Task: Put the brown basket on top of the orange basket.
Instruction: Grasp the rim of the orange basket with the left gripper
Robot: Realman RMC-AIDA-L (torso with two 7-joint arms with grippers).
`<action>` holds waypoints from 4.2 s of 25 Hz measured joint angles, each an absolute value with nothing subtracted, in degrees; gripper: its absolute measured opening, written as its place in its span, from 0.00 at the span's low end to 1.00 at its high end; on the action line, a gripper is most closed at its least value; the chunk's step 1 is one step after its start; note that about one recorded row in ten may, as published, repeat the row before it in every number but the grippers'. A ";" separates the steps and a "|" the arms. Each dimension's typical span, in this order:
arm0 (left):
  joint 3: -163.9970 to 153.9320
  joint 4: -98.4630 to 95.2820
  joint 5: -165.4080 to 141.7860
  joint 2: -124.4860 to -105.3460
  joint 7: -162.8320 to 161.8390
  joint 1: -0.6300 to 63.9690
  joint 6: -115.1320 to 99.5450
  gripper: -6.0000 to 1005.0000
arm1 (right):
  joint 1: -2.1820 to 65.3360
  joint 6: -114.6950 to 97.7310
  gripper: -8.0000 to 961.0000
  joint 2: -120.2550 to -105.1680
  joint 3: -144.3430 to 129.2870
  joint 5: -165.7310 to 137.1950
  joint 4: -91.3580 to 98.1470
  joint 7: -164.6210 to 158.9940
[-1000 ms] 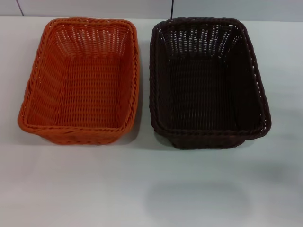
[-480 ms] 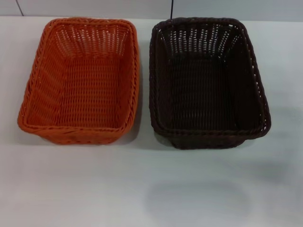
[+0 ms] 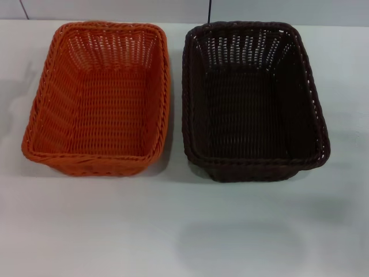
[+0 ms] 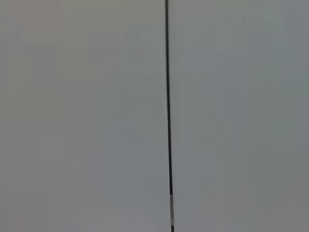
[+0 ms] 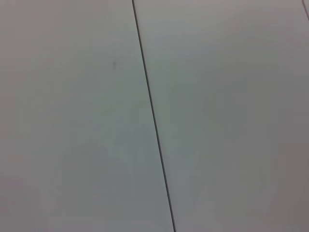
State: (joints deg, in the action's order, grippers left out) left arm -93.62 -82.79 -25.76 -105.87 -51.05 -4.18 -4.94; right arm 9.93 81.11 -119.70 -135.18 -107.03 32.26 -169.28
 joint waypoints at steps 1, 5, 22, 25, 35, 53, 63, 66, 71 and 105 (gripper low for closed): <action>-93.58 -83.25 -26.02 -106.08 -50.96 -4.29 -4.58 0.78 | 9.93 81.11 0.83 -119.71 -135.27 -107.03 32.26 -169.28; -91.27 -81.76 -28.08 -108.33 -49.89 -3.91 -4.97 0.78 | 9.95 81.08 0.83 -119.71 -135.52 -107.03 32.35 -169.29; -67.82 -58.93 -30.58 -118.62 -28.26 6.37 -21.99 0.78 | 10.15 79.24 0.83 -119.61 -136.25 -107.02 32.21 -169.27; -54.17 -38.30 -24.84 -118.39 -12.93 13.74 -44.15 0.78 | 10.31 78.66 0.83 -119.59 -136.34 -107.01 32.26 -169.27; -64.54 -39.56 -26.82 -117.02 -16.97 13.12 -39.71 0.78 | 10.57 78.02 0.83 -119.56 -136.31 -106.97 32.86 -169.27; -68.21 -55.98 -25.76 -118.18 -7.87 10.51 -23.04 0.78 | 12.57 74.52 0.83 -119.52 -136.21 -106.75 33.26 -169.27; -56.30 -41.82 -0.73 -118.98 37.11 20.96 -26.47 0.78 | 13.52 72.12 0.83 -119.51 -135.84 -106.26 32.80 -169.27; -49.31 -43.13 9.32 -118.16 43.95 26.51 -6.44 0.78 | 13.57 71.90 0.83 -119.52 -135.80 -106.21 32.85 -169.27; -45.78 -47.65 10.42 -117.92 43.45 28.75 9.97 0.78 | 14.31 71.40 0.83 -119.53 -135.86 -105.74 32.91 -169.27; -56.60 -76.24 26.44 -118.33 32.26 27.05 74.96 0.78 | 14.41 71.28 0.83 -119.44 -136.22 -105.87 33.44 -169.27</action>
State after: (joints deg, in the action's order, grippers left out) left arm -56.60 -76.24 26.44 -118.33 32.26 27.05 74.96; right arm 14.41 71.28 -119.44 -136.22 -105.87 33.44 -169.27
